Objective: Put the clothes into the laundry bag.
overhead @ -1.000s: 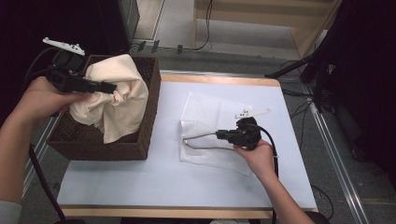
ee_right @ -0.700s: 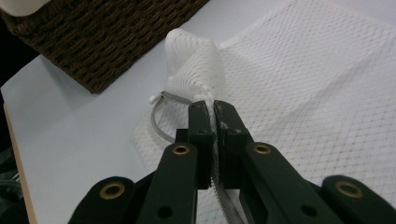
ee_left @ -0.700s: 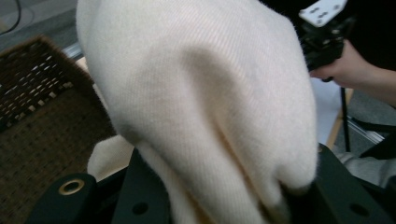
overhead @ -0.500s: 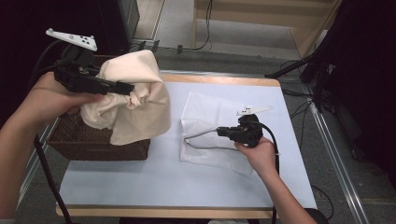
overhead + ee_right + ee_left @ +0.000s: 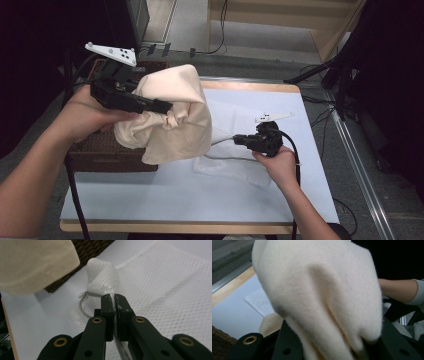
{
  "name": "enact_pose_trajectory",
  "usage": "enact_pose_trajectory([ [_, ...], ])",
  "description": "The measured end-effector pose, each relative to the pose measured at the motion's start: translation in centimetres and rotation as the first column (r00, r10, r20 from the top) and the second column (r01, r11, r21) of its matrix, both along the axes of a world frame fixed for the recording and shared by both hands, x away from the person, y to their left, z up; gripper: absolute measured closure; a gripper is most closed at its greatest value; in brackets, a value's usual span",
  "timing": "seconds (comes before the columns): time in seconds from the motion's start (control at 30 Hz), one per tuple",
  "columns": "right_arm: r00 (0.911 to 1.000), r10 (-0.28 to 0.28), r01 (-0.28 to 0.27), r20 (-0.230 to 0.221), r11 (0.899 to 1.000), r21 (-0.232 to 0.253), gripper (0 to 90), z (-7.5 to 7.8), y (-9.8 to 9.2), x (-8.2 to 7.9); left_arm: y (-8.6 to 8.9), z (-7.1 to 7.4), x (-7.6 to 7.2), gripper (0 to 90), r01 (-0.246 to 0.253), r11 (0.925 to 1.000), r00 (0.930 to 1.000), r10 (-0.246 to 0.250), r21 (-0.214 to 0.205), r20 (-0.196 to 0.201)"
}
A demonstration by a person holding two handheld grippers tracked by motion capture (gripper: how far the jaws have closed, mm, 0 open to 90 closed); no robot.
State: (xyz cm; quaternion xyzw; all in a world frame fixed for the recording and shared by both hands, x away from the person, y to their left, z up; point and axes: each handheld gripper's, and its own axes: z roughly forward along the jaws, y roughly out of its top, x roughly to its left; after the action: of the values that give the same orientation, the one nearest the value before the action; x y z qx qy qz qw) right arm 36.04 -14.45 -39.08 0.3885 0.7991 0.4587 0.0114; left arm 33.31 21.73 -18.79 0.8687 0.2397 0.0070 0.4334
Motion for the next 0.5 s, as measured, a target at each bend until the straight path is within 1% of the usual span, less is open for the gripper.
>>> enact_pose_trajectory([
  [0.1,1.0000,0.000,0.000,0.003,1.000,-0.003,87.5,0.0,0.0,0.1,-0.7,-0.9,-0.5,62.7,0.018,0.9998,0.9998,-0.018,0.003,0.001],
  [0.13,1.0000,-0.001,0.001,0.004,1.000,-0.005,87.5,0.1,0.0,0.1,-0.9,-1.1,-0.7,62.7,0.026,0.9997,0.9996,-0.026,-0.002,-0.006],
  [0.27,1.0000,-0.003,0.003,0.003,1.000,-0.007,87.6,0.1,0.2,0.1,-1.8,-2.1,-1.5,62.7,0.053,0.9986,0.9986,-0.053,0.000,-0.010],
  [0.33,1.0000,-0.003,0.003,0.000,1.000,-0.007,87.6,0.1,0.3,0.1,-2.2,-2.6,-1.8,62.6,0.066,0.9978,0.9975,-0.066,0.001,-0.024],
  [0.4,1.0000,0.001,-0.001,0.003,1.000,-0.007,87.6,0.2,0.3,0.1,-2.4,-2.9,-2.1,62.6,0.073,0.9973,0.9969,-0.073,-0.003,-0.029],
  [0.5,1.0000,0.000,0.000,0.002,1.000,-0.003,87.5,0.2,0.4,0.1,-2.7,-3.6,-2.6,62.6,0.078,0.9968,0.9966,-0.079,-0.013,-0.025],
])
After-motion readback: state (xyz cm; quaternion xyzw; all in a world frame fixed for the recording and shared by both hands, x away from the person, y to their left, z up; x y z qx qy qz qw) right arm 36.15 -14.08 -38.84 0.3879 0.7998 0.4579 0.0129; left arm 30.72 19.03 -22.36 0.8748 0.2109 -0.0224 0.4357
